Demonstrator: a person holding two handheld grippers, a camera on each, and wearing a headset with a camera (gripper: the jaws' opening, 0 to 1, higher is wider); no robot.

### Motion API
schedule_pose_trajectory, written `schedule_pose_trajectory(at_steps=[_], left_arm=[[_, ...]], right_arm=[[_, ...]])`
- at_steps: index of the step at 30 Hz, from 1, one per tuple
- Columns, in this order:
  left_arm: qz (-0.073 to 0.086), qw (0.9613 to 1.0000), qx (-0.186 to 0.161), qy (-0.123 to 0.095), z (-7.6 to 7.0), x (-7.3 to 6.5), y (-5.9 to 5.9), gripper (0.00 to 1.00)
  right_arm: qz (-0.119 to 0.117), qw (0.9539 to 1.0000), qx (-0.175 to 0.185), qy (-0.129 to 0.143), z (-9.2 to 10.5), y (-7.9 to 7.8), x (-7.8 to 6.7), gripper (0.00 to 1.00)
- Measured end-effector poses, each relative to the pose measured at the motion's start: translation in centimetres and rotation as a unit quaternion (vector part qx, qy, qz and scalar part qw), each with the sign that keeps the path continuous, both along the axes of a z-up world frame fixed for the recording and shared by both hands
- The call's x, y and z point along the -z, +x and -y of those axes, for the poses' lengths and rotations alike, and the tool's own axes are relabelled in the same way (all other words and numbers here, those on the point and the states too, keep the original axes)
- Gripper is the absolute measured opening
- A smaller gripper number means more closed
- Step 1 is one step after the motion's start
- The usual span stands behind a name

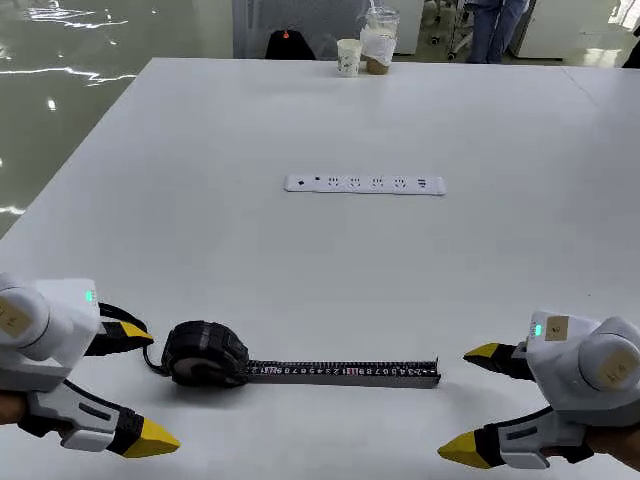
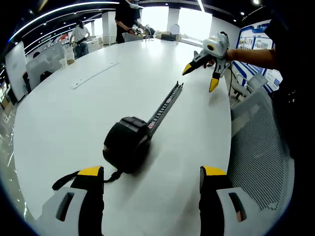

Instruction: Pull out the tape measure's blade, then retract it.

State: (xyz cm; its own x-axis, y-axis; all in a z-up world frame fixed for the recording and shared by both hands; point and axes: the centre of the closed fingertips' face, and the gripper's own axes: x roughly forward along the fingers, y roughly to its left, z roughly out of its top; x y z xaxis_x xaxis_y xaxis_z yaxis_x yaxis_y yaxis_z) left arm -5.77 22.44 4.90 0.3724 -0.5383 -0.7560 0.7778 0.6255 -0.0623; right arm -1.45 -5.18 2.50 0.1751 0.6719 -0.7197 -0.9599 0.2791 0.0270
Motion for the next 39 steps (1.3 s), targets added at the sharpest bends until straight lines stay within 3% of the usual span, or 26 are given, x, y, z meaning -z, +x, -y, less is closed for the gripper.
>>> schedule_pose_trajectory(at_steps=[8, 16, 22, 26, 34, 39], left_arm=[[0.016, 0.9985, -0.045, -0.025, 0.6, -0.2, -0.8, 0.81], [0.038, 0.9944, -0.085, -0.049, 1.4, -0.8, -1.2, 0.86], [0.058, 0.9880, -0.126, -0.068, 1.9, -1.1, -1.3, 0.90], [0.063, 0.9841, -0.147, -0.076, 2.1, -1.3, -1.6, 0.92], [0.074, 0.9764, -0.189, -0.075, 2.0, -1.5, -2.0, 0.96], [0.090, 0.9726, -0.201, -0.074, 2.4, -1.9, -2.2, 0.99]], right_arm=[[-0.005, 0.9996, 0.024, 0.011, -0.3, -1.0, 0.0, 0.75], [-0.004, 0.9982, 0.054, 0.026, -0.6, -1.7, -0.6, 0.82], [0.000, 0.9958, 0.080, 0.043, -1.0, -2.0, -1.4, 0.87], [0.004, 0.9944, 0.092, 0.052, -1.4, -2.3, -1.8, 0.90], [0.017, 0.9900, 0.120, 0.072, -1.8, -2.5, -2.7, 0.97], [0.021, 0.9875, 0.134, 0.081, -2.1, -3.0, -3.1, 0.99]])
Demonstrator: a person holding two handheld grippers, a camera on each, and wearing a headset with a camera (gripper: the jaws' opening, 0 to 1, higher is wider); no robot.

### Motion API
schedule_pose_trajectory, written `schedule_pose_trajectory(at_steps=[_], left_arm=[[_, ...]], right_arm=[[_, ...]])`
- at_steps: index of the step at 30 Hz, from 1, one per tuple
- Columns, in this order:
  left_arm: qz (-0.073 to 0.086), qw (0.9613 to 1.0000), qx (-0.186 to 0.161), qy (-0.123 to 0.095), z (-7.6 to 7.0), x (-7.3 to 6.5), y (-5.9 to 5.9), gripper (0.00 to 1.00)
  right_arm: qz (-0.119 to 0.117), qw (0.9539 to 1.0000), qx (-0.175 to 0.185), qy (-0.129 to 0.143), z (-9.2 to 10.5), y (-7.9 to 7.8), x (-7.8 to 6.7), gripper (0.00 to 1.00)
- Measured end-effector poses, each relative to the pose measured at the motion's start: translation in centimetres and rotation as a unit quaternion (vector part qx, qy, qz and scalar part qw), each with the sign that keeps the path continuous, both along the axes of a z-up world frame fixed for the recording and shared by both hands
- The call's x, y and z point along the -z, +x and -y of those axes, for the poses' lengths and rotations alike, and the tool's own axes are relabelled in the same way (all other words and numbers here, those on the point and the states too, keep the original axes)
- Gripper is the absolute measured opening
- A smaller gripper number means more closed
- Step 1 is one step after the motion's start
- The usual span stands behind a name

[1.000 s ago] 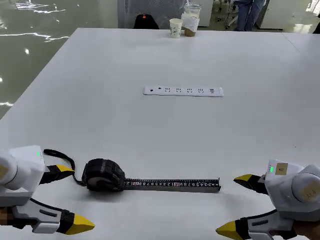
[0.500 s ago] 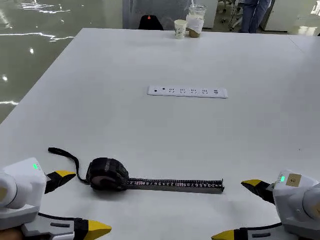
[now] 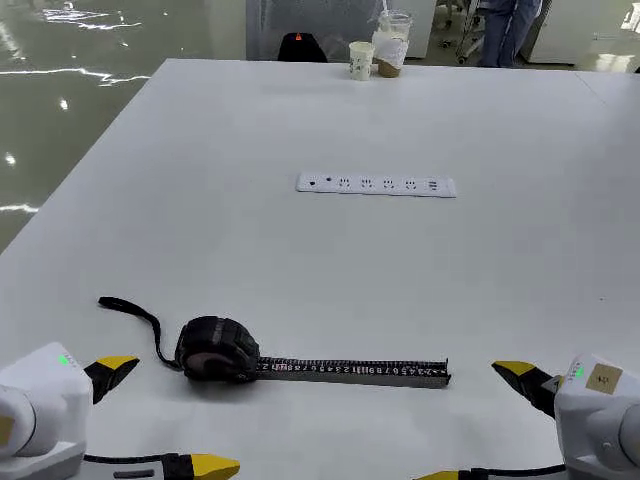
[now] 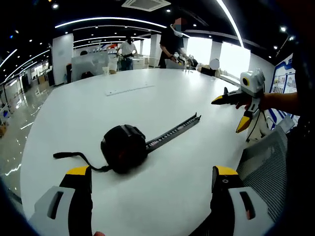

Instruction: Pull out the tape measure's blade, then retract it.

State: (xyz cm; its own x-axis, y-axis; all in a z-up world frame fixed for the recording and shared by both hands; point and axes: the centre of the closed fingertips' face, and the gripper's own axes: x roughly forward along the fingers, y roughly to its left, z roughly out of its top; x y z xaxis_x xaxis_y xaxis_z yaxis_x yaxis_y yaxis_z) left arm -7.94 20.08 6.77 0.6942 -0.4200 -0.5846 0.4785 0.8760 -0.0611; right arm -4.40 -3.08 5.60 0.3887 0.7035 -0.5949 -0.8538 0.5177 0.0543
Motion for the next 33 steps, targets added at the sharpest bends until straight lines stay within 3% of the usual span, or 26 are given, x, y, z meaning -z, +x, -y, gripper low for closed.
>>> schedule_pose_trajectory(at_steps=[10, 13, 18, 23, 33], left_arm=[[0.021, 0.9994, -0.023, -0.012, 1.7, -0.9, 0.0, 0.99], [0.015, 0.9996, -0.023, -0.010, 1.9, -0.7, -0.1, 0.99], [0.023, 0.9986, -0.049, 0.000, 1.6, -1.2, -0.5, 0.99], [0.022, 0.9972, -0.070, -0.013, 1.5, -1.6, -0.9, 0.99], [0.022, 0.9966, -0.077, -0.015, 2.1, -1.9, -1.0, 0.99]], right_arm=[[0.008, 0.9987, 0.042, 0.027, -0.7, -0.7, -1.3, 0.99], [0.010, 0.9982, 0.051, 0.028, -0.9, -0.9, -1.5, 0.99], [0.009, 0.9972, 0.069, 0.028, -0.8, -1.3, -1.8, 0.99], [0.011, 0.9960, 0.083, 0.032, -1.0, -1.7, -2.1, 0.99], [0.009, 0.9955, 0.088, 0.034, -1.6, -2.2, -2.5, 0.99]])
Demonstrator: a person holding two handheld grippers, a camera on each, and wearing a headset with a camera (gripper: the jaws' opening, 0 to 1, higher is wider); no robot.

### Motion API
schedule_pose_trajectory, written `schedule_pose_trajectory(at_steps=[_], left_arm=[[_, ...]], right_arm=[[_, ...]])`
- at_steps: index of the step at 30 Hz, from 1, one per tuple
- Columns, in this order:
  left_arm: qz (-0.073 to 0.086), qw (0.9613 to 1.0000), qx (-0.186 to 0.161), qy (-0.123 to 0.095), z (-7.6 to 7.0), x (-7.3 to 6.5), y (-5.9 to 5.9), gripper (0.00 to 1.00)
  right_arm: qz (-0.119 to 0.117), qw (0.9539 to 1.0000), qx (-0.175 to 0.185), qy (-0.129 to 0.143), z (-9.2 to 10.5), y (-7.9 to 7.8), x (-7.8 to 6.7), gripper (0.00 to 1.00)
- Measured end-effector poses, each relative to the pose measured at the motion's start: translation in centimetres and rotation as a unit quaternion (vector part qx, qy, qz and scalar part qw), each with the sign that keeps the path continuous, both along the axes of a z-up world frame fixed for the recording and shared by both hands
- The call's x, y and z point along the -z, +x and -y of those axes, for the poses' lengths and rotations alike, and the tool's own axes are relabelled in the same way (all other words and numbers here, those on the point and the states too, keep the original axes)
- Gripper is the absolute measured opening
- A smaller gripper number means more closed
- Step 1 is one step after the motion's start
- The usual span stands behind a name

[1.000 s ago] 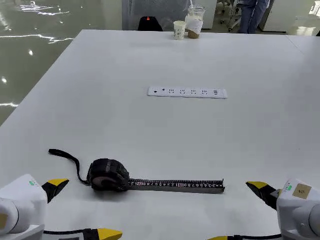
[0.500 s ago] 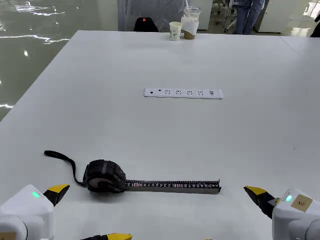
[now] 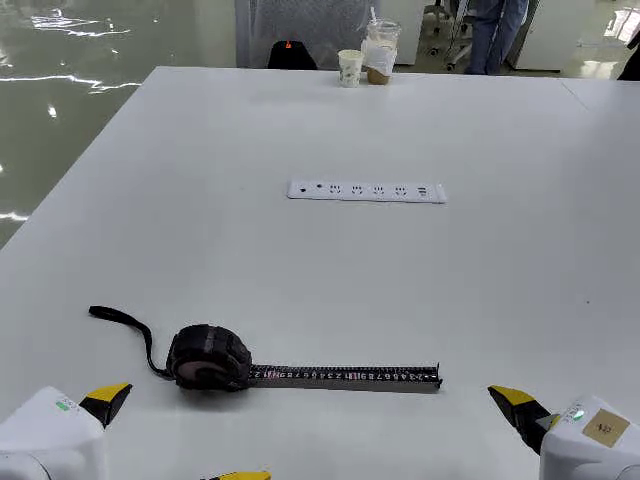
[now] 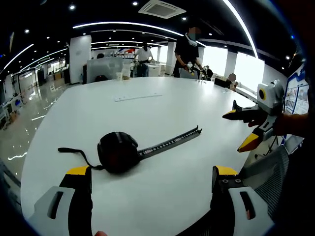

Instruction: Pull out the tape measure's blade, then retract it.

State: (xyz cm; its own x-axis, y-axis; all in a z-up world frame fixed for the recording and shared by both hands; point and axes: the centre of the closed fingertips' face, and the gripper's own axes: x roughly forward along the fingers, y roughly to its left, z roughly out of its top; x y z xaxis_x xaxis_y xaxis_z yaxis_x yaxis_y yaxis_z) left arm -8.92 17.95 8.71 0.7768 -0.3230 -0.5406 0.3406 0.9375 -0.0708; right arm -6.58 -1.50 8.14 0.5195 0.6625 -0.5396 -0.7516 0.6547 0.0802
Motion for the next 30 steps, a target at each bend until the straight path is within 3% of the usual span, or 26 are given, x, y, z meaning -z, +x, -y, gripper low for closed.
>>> schedule_pose_trajectory(at_steps=[7, 9, 22, 30], left_arm=[[0.002, 1.0000, -0.004, 0.007, 0.17, -0.04, -0.09, 0.99], [-0.003, 1.0000, -0.001, 0.001, 0.38, 0.11, -0.19, 0.99], [-0.005, 0.9999, -0.012, -0.005, 0.84, 0.38, -0.15, 0.99], [-0.002, 0.9996, -0.029, -0.004, 0.60, 0.59, 0.62, 0.99]], right_arm=[[-0.001, 1.0000, 0.002, 0.003, -0.10, 0.01, -0.11, 0.99], [0.000, 1.0000, 0.001, 0.002, -0.09, 0.00, -0.03, 0.99], [-0.002, 1.0000, -0.005, 0.006, 0.03, 0.01, 0.08, 0.99], [0.000, 0.9998, -0.022, 0.005, -0.05, 0.20, 0.40, 0.97]])
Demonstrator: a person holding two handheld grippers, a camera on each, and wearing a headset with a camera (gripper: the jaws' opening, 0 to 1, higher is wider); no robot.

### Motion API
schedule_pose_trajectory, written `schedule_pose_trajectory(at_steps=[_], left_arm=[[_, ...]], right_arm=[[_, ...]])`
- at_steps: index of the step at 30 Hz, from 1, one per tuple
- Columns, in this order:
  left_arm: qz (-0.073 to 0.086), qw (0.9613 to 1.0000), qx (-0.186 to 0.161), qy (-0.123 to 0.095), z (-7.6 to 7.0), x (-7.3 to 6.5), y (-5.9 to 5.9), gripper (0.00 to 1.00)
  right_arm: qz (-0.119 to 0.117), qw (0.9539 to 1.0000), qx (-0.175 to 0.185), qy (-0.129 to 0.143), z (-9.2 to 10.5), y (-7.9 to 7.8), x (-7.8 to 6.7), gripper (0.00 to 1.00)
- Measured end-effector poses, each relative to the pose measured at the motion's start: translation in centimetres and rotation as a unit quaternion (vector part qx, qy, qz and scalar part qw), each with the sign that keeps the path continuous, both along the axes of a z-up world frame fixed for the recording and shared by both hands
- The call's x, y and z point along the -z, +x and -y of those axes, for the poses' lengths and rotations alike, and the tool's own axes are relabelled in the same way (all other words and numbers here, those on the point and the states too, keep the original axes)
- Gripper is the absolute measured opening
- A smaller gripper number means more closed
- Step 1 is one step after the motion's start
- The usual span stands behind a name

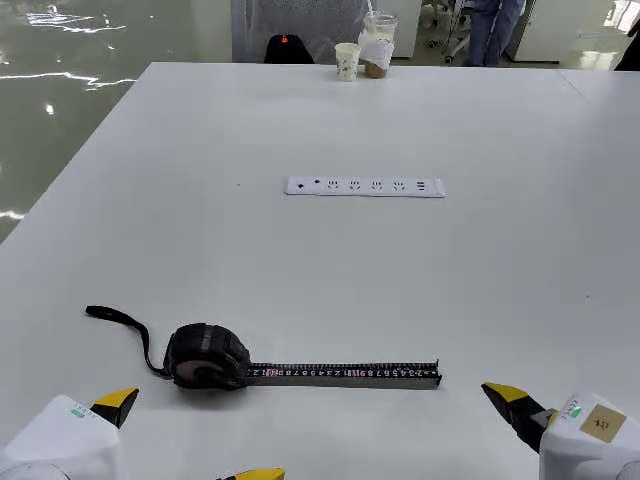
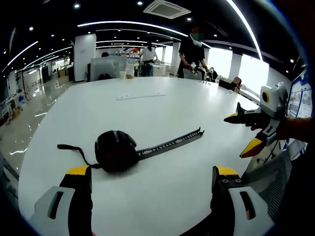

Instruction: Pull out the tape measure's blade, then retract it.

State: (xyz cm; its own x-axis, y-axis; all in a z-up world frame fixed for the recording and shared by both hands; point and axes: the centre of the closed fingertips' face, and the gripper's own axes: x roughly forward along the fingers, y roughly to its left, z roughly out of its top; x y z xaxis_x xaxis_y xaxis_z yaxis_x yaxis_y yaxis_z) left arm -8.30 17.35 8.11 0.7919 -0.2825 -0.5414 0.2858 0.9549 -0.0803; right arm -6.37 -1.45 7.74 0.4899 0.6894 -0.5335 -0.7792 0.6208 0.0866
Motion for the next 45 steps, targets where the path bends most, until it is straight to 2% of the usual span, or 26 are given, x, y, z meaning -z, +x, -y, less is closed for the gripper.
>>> schedule_pose_trajectory(at_steps=[3, 9, 12, 16, 23, 28, 35, 45], left_arm=[[0.001, 0.9999, -0.012, -0.006, -0.1, 0.1, 0.3, 0.99], [0.002, 0.9997, -0.025, 0.002, -0.6, 0.4, 0.8, 0.99], [0.001, 0.9995, -0.031, 0.004, -0.8, 0.6, 1.0, 0.99], [-0.001, 0.9992, -0.039, -0.006, -0.9, 1.1, 1.4, 0.99], [-0.002, 0.9987, -0.050, 0.001, -1.2, 1.7, 2.0, 0.99], [-0.001, 0.9980, -0.064, -0.003, -1.8, 1.9, 2.6, 0.99], [-0.002, 0.9974, -0.072, -0.001, -2.1, 2.1, 3.6, 0.99], [-0.007, 0.9981, -0.061, 0.004, -2.0, 2.5, 4.5, 0.99]], right_arm=[[0.006, 1.0000, -0.005, -0.001, 0.0, 0.4, 0.0, 0.96], [0.005, 1.0000, -0.008, 0.000, 0.4, 1.3, 0.2, 0.96], [0.015, 0.9998, -0.013, -0.010, 0.7, 1.9, 0.5, 0.94], [0.010, 0.9997, -0.019, -0.012, 1.0, 2.6, 0.9, 0.94], [0.006, 0.9985, -0.047, -0.028, 1.2, 3.2, 1.9, 0.91], [0.004, 0.9972, -0.063, -0.039, 1.5, 3.8, 2.7, 0.86], [0.003, 0.9949, -0.085, -0.055, 1.8, 4.6, 3.6, 0.81], [0.003, 0.9923, -0.107, -0.062, 2.3, 5.6, 4.5, 0.72]])
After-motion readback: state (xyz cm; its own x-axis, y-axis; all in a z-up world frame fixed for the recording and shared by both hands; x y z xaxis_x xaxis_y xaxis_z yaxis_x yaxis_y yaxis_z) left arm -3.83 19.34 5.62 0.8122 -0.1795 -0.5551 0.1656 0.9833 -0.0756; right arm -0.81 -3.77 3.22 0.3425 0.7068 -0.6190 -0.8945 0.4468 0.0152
